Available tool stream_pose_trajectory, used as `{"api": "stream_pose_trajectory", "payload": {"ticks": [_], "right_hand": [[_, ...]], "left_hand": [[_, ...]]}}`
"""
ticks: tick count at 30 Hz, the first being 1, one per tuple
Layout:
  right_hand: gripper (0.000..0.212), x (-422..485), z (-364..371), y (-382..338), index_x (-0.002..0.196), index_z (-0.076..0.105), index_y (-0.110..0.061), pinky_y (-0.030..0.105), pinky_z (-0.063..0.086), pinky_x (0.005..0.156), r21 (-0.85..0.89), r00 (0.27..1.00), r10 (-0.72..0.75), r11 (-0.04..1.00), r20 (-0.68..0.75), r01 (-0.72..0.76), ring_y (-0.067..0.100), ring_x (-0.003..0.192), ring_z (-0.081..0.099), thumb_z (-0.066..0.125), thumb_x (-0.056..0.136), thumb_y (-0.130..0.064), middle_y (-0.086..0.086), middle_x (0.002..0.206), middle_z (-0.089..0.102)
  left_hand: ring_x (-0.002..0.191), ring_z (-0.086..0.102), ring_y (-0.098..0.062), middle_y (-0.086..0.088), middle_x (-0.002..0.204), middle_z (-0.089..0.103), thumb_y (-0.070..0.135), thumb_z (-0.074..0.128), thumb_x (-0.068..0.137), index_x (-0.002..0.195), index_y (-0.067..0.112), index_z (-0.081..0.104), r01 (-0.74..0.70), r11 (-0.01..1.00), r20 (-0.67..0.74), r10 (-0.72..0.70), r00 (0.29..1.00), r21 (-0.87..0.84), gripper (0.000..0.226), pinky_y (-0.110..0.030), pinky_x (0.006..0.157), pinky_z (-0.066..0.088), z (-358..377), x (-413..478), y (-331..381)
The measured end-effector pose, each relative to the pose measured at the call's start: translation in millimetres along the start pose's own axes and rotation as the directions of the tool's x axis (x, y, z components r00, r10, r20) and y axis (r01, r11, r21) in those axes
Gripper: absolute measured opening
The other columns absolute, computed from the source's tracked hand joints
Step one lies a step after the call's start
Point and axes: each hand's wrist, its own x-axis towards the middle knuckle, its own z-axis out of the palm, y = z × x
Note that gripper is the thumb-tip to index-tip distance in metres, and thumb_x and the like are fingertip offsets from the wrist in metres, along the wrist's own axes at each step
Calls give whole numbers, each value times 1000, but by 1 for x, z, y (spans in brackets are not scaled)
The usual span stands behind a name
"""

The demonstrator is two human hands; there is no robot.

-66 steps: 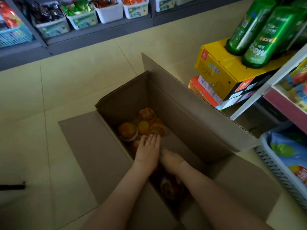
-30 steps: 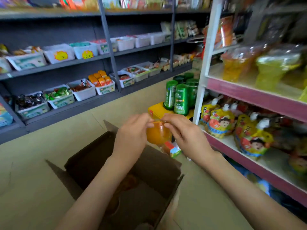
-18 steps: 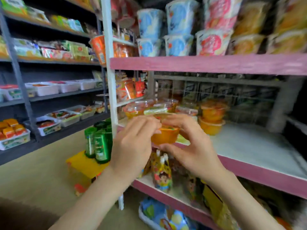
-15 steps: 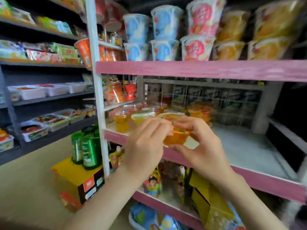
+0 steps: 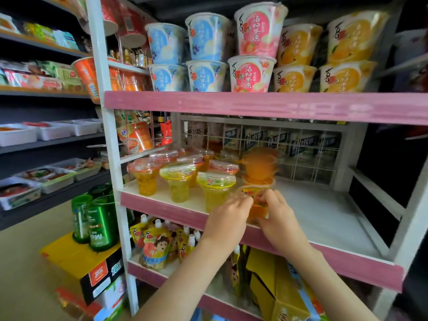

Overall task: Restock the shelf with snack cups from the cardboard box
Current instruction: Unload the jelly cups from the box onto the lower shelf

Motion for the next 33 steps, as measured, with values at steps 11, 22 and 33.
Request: {"api": "stream_pose_trajectory", "payload": {"ticks": [11, 22, 33], "right_hand": [[34, -30, -6, -50, 109, 63, -2, 49, 41, 101, -424, 953, -211, 900, -217, 103, 40, 122, 46, 64, 88, -28, 21, 127, 55], [42, -142, 202, -248, 122, 55, 2, 39, 42, 100, 230, 783, -614, 780, 98, 583, 32, 113, 53, 57, 83, -11, 19, 120, 58], [91, -227, 296, -280, 149, 16, -19, 38, 19, 109, 255, 523, -704, 683, 480, 685, 29, 137, 36, 72, 78, -21, 14, 147, 38]], "left_hand": [[104, 62, -12, -2, 111, 68, 12, 52, 91, 109, 8, 68, -85, 985, -8, 85, 996, -147, 25, -20, 92, 48, -78, -82, -16], [91, 63, -18, -8, 98, 69, 14, 49, 87, 100, 5, 68, 353, 900, 138, -395, 908, 255, 24, -24, 87, 48, -194, -326, -116], [128, 43, -12, 1, 140, 44, 31, 59, 89, 136, 18, 43, 708, 609, 283, -793, 540, 357, 52, -23, 107, 31, -236, -463, -167]]}}
